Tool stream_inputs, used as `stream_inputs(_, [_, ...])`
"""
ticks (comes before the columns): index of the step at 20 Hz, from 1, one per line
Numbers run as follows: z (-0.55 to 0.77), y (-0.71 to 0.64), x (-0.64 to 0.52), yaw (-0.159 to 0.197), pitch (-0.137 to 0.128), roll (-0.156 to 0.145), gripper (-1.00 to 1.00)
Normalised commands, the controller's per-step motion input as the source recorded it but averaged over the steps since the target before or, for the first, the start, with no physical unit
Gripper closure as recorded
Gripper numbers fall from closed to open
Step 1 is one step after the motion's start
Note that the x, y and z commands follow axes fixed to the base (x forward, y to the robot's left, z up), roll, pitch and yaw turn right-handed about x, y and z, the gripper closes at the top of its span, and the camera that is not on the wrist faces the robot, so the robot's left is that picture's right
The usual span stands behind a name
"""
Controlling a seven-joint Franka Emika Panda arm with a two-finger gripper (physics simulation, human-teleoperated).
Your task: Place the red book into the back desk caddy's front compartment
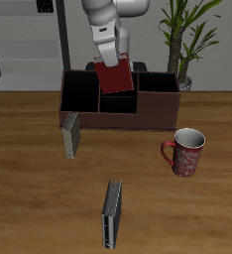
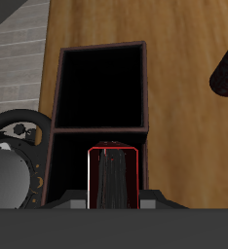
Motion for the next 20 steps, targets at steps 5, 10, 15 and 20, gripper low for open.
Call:
stream_inputs(5, [0.09, 0.02, 0.06, 0.047, -0.033, -0.008, 1.00])
stream_inputs(10, [0.04, 0.02, 0.00, 0.009, -0.009, 0.004, 1.00])
stream_inputs(15, [0.02, -0.02, 0.00, 0.022, -0.015, 0.004, 1.00])
stream_inputs(20, [-0.12, -0.03, -0.01, -0.001, 0.015, -0.002, 1.00])
